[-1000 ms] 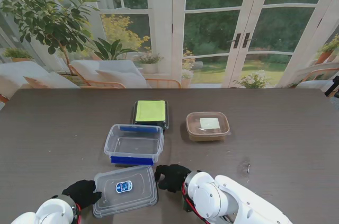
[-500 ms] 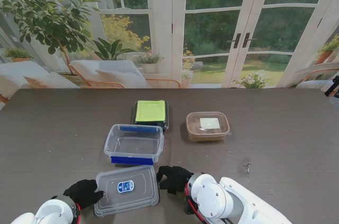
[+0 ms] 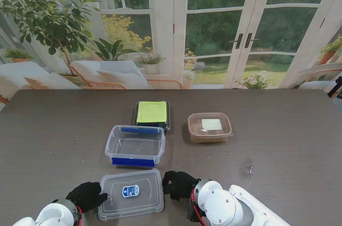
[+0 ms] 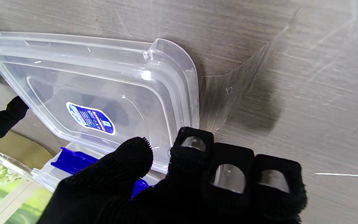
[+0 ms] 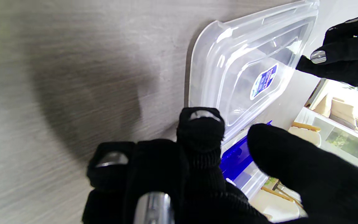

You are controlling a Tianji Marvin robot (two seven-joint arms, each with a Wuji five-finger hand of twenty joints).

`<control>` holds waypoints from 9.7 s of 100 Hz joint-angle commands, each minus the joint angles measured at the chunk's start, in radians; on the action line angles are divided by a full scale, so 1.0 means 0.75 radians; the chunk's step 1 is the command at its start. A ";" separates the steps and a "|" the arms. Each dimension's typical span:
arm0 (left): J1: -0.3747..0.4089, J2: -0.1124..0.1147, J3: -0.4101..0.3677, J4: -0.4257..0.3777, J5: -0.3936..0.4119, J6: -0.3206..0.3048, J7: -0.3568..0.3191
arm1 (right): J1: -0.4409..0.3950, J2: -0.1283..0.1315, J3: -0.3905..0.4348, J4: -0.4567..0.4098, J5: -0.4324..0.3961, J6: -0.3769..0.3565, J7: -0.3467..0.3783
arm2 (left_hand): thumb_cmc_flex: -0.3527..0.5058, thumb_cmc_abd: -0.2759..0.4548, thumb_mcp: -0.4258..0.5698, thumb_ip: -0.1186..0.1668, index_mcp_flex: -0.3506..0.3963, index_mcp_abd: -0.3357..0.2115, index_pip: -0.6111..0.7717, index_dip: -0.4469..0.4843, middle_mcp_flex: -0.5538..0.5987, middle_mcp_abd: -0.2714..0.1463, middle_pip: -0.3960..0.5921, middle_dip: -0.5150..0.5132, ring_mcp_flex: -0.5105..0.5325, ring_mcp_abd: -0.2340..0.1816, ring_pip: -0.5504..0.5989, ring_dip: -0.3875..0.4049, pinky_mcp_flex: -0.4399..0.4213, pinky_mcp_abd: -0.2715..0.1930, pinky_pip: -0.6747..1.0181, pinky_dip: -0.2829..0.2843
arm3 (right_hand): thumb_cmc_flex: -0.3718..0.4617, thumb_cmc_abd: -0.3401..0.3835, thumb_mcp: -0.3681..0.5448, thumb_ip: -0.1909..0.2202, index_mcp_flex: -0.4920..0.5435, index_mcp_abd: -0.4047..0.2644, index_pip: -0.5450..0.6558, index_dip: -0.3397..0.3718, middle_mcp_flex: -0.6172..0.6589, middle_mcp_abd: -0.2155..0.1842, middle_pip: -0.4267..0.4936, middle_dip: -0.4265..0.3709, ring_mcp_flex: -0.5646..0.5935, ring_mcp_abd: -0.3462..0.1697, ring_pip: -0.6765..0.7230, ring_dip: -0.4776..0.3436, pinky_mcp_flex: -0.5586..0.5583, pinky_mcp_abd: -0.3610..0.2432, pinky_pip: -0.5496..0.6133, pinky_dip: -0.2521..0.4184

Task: Pair container bodies with their lids

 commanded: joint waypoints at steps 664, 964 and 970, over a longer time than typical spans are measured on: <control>-0.984 0.038 0.161 0.714 -0.470 -0.328 -0.370 | 0.578 -0.247 -0.156 0.329 0.391 0.372 -0.151 | -0.037 0.085 -0.331 0.038 0.019 -0.237 -0.029 0.004 -0.054 0.098 -0.072 0.020 -0.098 0.128 -0.013 0.054 -0.145 0.059 -0.046 0.190 | -0.037 0.018 0.012 -0.005 0.083 -0.324 -0.121 -0.044 0.082 0.074 -0.001 0.007 0.020 -0.072 0.120 -0.053 0.683 0.039 0.300 -0.081; -0.863 0.061 0.090 0.570 -0.270 -0.215 -0.433 | 0.618 -0.224 -0.200 0.398 0.292 0.437 -0.095 | -0.058 0.117 -0.449 0.054 -0.076 -0.362 -0.059 -0.012 -0.119 0.106 -0.148 -0.025 -0.158 0.132 -0.101 0.059 -0.208 0.040 -0.107 0.206 | -0.096 0.035 -0.073 -0.003 -0.075 -0.236 -0.023 -0.018 0.064 0.074 -0.008 -0.012 0.020 -0.079 0.119 -0.054 0.679 0.058 0.291 -0.111; -0.860 0.061 0.088 0.568 -0.268 -0.215 -0.435 | 0.622 -0.223 -0.204 0.401 0.287 0.441 -0.093 | -0.057 0.117 -0.449 0.054 -0.075 -0.361 -0.058 -0.012 -0.120 0.107 -0.149 -0.026 -0.159 0.133 -0.103 0.059 -0.209 0.040 -0.108 0.206 | -0.096 0.036 -0.074 -0.003 -0.077 -0.233 -0.021 -0.017 0.062 0.074 -0.009 -0.013 0.020 -0.079 0.120 -0.054 0.679 0.058 0.291 -0.111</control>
